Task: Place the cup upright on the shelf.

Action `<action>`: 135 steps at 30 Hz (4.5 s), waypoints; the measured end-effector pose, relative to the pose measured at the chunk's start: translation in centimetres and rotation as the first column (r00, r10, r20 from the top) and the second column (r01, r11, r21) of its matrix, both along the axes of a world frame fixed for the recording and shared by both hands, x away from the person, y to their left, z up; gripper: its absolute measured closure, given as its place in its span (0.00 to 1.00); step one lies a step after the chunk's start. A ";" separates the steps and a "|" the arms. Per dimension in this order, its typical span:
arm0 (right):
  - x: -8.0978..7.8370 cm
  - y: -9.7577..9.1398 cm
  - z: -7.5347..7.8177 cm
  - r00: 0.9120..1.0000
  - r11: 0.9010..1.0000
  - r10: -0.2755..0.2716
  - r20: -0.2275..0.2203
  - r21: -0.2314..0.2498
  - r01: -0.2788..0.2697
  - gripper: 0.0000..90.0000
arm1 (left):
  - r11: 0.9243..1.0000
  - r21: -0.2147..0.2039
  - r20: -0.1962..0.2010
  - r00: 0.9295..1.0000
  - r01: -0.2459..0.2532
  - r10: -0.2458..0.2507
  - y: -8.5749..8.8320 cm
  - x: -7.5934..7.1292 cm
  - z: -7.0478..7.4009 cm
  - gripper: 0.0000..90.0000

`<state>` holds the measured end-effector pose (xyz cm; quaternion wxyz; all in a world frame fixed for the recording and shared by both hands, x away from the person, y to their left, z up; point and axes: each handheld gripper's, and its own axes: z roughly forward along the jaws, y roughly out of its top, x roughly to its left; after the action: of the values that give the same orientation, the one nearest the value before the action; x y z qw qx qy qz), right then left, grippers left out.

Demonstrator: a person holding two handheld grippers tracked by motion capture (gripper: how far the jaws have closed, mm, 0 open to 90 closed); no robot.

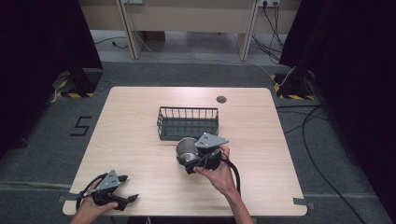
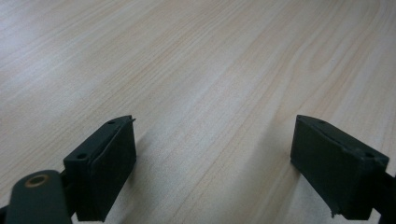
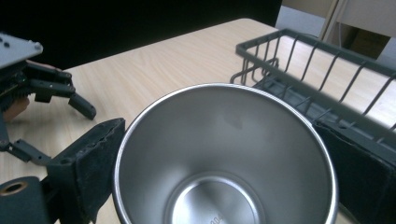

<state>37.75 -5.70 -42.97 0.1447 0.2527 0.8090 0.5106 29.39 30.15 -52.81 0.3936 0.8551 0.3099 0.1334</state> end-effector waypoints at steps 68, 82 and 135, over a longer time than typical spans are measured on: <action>10.5 2.0 9.7 0.996 0.996 -0.086 -0.003 -0.037 0.086 0.07 | 1.000 0.000 -0.001 1.000 0.001 -0.001 0.0 0.0 0.0 0.15; 13.4 2.4 8.3 0.994 0.993 -0.110 -0.017 -0.055 0.109 0.07 | 1.000 0.000 -0.001 1.000 0.003 -0.003 0.0 0.0 0.0 0.15; 15.3 3.2 3.1 0.984 0.974 -0.175 -0.038 -0.152 0.167 0.05 | 1.000 -0.001 -0.002 1.000 0.005 -0.005 0.0 0.0 0.0 0.15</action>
<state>53.04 -2.55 -39.89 0.1857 0.3228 0.8236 0.4279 29.36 30.16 -52.78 0.3941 0.8559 0.3082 0.1313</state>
